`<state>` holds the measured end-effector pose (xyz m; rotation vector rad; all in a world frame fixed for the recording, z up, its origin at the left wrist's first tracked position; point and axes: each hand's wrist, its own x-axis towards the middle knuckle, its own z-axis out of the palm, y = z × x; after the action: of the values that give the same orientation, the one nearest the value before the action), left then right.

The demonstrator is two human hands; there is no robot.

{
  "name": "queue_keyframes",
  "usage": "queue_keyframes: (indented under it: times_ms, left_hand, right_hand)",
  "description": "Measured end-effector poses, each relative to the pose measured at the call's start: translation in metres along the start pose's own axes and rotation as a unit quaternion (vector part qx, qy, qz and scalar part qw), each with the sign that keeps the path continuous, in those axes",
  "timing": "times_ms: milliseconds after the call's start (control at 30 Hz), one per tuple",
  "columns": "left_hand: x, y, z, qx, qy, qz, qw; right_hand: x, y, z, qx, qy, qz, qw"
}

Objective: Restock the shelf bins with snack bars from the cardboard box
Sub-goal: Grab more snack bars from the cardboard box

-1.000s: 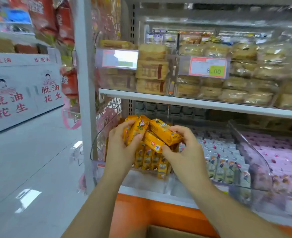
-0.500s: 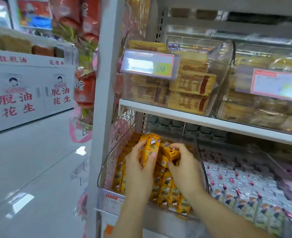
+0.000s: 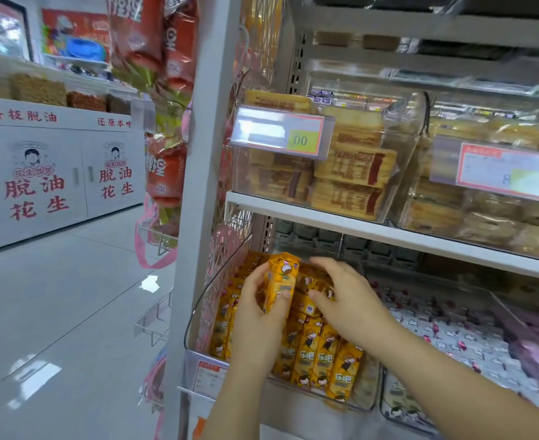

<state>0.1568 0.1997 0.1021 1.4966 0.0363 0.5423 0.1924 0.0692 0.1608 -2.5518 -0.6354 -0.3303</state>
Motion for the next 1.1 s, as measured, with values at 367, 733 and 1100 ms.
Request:
queue_keyframes:
  times_ms: [367, 733, 1100]
  left_hand:
    - [0.001, 0.003, -0.010, -0.078, -0.020, -0.051, 0.995]
    - [-0.002, 0.006, -0.019, -0.074, 0.040, -0.080, 0.993]
    - [-0.029, 0.026, -0.026, 0.124, -0.031, 0.117, 0.985]
  right_hand:
    - [-0.006, -0.001, -0.006, 0.239, 0.047, 0.035, 0.969]
    - [-0.046, 0.005, -0.016, 0.318, 0.158, 0.129, 0.926]
    - [-0.060, -0.013, -0.004, 0.555, 0.016, 0.247, 0.794]
